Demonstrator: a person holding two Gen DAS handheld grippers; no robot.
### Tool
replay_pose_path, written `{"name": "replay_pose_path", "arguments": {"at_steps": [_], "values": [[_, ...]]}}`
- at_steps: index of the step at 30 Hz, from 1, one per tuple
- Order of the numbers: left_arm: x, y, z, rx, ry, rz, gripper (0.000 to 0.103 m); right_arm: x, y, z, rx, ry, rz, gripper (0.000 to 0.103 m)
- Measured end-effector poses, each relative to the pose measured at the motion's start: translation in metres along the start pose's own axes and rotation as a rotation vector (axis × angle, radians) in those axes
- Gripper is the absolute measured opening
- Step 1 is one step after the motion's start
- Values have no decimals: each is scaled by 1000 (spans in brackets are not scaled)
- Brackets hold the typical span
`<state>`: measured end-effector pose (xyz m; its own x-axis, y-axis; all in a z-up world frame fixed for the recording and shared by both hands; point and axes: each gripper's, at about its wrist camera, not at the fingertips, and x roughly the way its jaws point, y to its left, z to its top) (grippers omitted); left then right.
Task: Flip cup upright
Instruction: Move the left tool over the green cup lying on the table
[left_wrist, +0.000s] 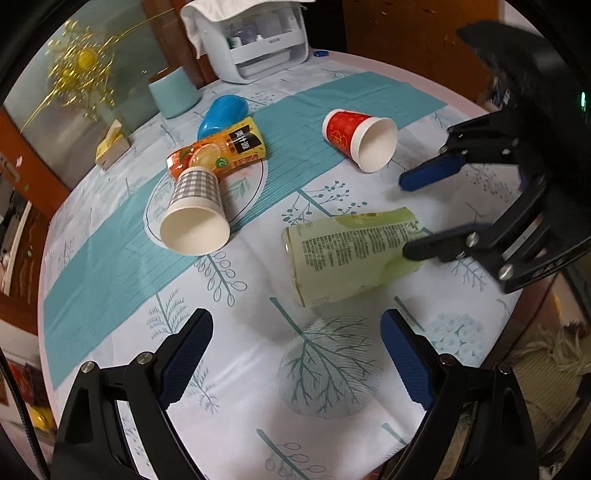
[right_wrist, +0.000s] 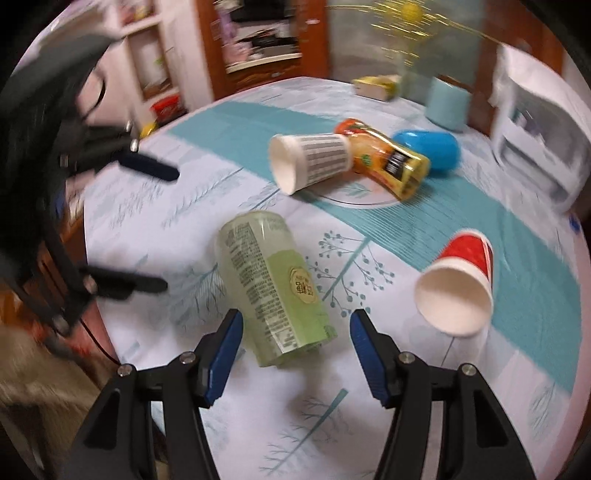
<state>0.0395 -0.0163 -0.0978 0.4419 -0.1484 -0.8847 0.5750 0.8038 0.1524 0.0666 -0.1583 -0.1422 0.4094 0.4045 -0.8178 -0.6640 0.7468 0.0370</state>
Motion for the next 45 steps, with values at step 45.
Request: {"name": "replay_pose_path", "arguments": {"at_steps": [45], "values": [[55,-35,51,480,104,-12,91,-33,-17,-43,722,-48,-270,61]]}}
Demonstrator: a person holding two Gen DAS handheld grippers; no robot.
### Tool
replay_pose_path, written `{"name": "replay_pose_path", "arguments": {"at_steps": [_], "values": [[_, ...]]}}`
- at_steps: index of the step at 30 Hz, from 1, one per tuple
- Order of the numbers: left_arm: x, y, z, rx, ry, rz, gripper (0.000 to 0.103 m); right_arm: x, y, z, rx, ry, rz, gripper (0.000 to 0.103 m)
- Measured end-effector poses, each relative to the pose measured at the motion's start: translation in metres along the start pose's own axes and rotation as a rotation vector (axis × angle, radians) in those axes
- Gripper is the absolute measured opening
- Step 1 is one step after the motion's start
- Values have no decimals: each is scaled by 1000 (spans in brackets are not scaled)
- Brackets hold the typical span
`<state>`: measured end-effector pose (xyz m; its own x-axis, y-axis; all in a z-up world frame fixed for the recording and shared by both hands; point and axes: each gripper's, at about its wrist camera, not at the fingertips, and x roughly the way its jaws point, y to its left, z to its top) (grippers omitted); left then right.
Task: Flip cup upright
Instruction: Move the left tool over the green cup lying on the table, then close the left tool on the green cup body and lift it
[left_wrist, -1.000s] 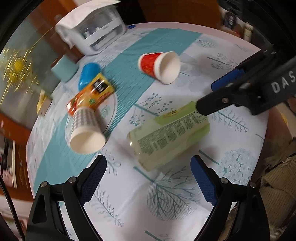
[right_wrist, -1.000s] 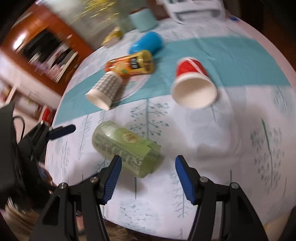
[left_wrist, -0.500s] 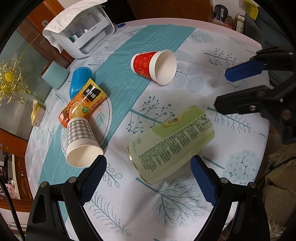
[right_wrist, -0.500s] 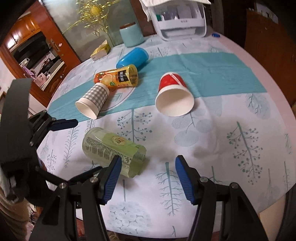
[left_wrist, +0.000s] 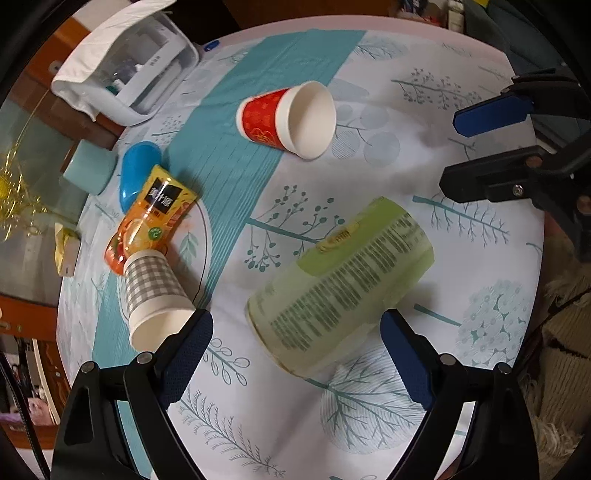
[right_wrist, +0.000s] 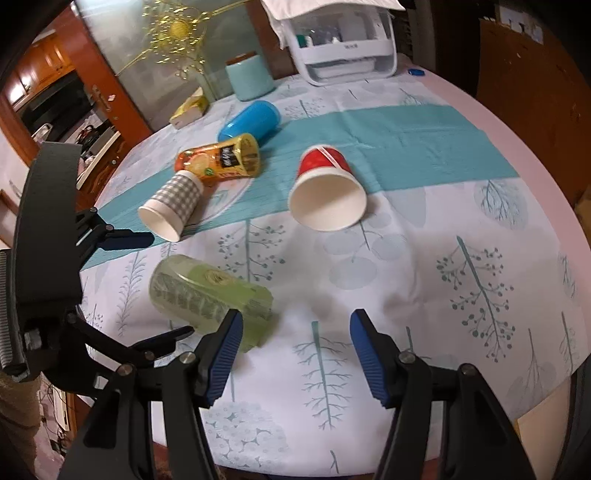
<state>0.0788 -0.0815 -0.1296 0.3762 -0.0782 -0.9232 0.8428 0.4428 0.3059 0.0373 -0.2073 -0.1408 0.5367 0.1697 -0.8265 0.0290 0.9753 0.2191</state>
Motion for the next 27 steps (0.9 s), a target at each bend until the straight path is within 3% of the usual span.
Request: {"name": "replay_pose_path", "arguments": {"at_steps": [8,18,27], "values": [[18,-7,10,103,58,-5,91,13,-6,-6,24,29,1,61],[29,-24,32,269,129,49,91,17,-10,-6,37,36,26,61],[46,-29,50,287,196,37,88,20,-14,-8,42,40,32,61]]}}
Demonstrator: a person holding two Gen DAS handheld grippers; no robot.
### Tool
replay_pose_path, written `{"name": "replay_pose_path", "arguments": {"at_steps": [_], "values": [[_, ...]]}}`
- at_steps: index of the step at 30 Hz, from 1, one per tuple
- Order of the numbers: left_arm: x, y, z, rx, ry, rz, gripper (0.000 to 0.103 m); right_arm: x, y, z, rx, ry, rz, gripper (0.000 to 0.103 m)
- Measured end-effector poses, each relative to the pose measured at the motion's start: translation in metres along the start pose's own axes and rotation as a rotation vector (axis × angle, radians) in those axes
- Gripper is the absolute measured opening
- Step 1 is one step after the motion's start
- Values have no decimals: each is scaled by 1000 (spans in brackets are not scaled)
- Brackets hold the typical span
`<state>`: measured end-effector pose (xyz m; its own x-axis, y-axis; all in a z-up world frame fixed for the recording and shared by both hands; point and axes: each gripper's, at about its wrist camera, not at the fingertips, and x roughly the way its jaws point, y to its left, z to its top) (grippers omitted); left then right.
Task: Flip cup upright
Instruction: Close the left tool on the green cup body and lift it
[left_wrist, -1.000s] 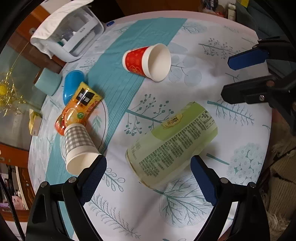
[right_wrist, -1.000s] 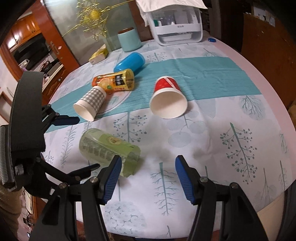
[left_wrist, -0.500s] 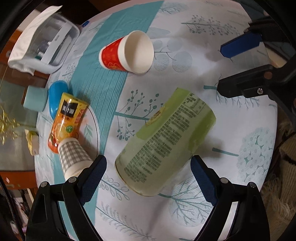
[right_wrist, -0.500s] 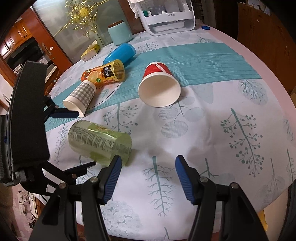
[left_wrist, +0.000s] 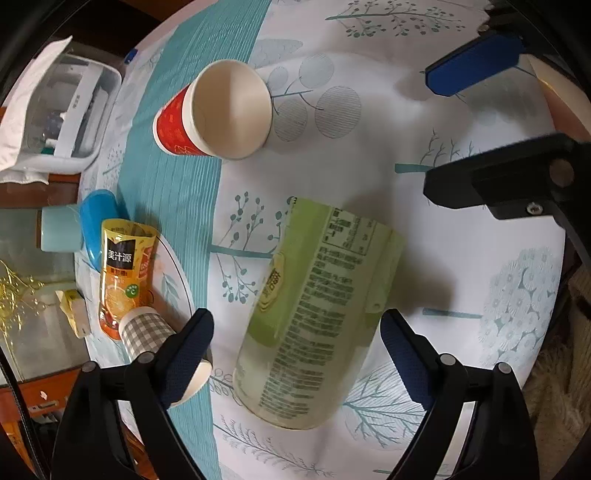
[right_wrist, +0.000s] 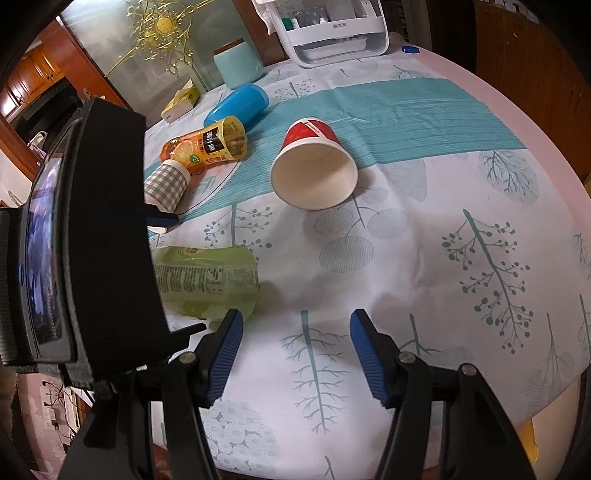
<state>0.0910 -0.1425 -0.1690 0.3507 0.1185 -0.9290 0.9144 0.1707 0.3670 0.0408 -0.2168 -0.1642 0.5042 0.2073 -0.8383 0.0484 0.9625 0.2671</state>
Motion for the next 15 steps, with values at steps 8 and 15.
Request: {"name": "replay_pose_path", "arguments": {"at_steps": [8,15], "values": [[6,27,-1,-165,76,-76,70,-2,-3,1,11,-3,6,61],[-14,54,-14,-359,-48,-124,70,-2,-4,0,14,1,19,61]]}}
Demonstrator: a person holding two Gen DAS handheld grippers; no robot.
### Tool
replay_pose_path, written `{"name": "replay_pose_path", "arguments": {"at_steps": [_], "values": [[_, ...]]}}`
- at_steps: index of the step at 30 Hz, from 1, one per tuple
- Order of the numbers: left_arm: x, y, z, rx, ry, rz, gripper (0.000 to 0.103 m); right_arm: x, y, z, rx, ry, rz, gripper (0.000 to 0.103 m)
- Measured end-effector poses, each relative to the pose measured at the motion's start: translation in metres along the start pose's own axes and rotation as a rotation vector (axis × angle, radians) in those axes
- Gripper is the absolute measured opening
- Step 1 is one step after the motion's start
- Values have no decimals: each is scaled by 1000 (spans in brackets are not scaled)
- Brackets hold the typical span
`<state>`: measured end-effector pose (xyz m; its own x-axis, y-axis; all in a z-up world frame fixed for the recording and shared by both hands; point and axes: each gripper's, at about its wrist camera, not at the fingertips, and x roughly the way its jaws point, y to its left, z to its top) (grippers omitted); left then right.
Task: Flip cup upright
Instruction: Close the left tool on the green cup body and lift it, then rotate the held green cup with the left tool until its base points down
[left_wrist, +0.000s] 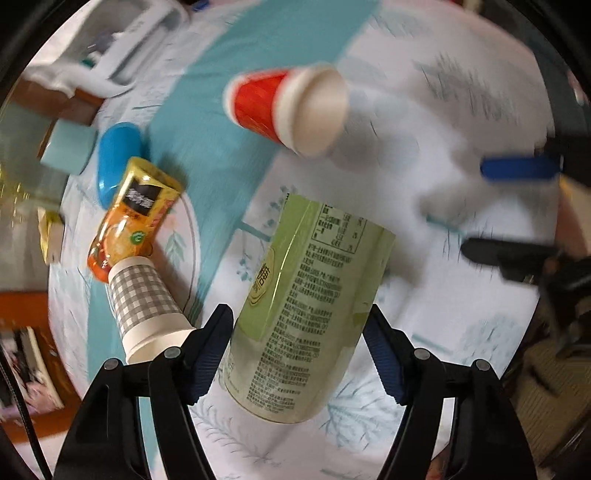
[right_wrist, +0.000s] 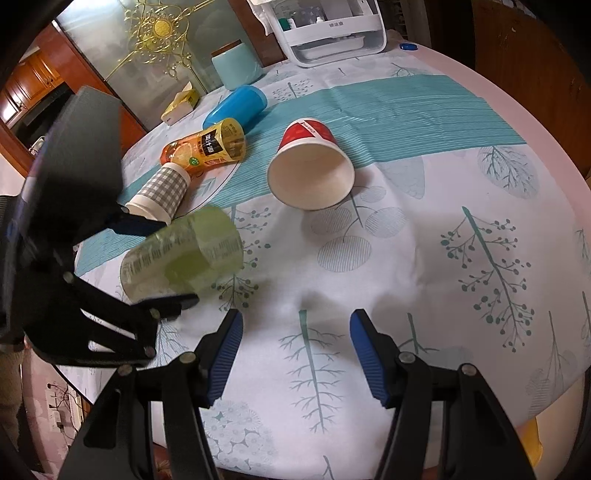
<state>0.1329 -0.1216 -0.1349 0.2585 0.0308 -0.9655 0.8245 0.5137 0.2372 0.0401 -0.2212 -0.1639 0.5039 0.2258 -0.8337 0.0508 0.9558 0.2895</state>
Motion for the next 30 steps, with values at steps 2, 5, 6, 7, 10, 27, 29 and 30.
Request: {"name": "replay_pose_path", "arguments": {"at_steps": [2,5,6,7,10,27,29,30], "values": [[-5,10,-4,-73,-60,-10,70,1,-1,1,4,2,1,61],[-9,25,-14,-212,-168,-41,70,0,-2,0,6,-1,4,61],[-9,30,-19,-269,-206,-57,70,0,-2,0,7,-2,6,61],[-8,34,-22,-307,-230,-72,70,0,-3,0,9,-2,6,61],[-2,40,-38,-464,-321,-138,70,1,-4,0,14,0,9,61],[17,18,-92,-755,-621,-150,68,10,0,0,-26,12,16,61],[8,20,-96,-757,-645,-145,67,10,-1,6,-14,10,34,61],[5,22,-98,-761,-654,-148,67,11,-3,9,2,15,54,61]]}}
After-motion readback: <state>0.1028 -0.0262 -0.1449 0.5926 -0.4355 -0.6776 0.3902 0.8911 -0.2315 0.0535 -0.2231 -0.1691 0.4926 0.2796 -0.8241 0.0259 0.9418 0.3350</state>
